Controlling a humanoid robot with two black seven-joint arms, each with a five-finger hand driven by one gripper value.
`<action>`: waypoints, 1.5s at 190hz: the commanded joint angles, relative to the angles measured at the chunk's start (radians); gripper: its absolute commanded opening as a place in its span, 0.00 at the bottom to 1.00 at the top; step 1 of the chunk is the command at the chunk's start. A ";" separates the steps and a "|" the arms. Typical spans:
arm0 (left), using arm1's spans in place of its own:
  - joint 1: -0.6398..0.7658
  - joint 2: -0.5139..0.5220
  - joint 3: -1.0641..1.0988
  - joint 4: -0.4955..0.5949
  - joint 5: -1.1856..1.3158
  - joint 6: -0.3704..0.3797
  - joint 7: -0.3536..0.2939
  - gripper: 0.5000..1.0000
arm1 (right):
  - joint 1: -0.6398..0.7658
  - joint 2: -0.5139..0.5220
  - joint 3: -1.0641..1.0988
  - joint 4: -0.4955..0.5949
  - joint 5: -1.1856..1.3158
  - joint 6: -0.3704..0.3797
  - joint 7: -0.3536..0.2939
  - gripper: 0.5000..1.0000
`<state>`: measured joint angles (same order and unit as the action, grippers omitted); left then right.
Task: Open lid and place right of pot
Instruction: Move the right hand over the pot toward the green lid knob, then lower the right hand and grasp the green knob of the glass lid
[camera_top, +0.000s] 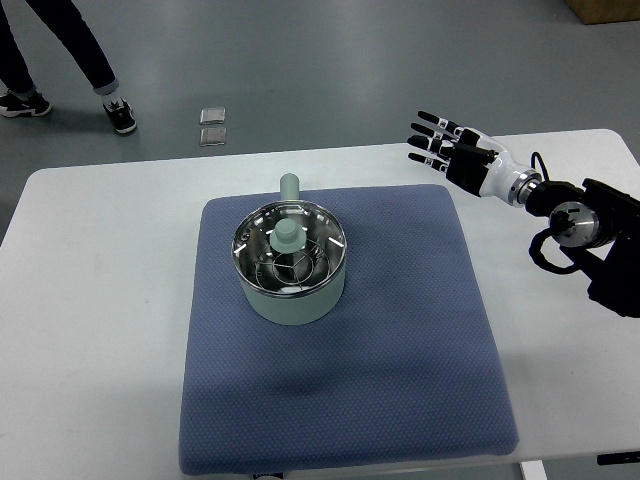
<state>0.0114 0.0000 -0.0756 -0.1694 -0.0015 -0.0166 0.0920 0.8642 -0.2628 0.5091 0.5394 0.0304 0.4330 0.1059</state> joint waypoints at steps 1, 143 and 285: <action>0.002 0.000 -0.001 0.004 0.000 0.000 0.000 1.00 | -0.001 0.005 0.000 0.001 -0.001 -0.003 0.000 0.88; 0.018 0.000 -0.009 0.008 0.000 -0.003 -0.002 1.00 | 0.274 -0.007 -0.007 0.145 -1.127 0.112 0.345 0.87; 0.021 0.000 -0.009 0.016 0.000 0.000 -0.002 1.00 | 0.639 0.194 -0.572 0.275 -1.578 -0.100 0.417 0.87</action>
<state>0.0312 0.0000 -0.0844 -0.1546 -0.0015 -0.0182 0.0905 1.5024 -0.0805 -0.0452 0.8145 -1.5432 0.3664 0.5233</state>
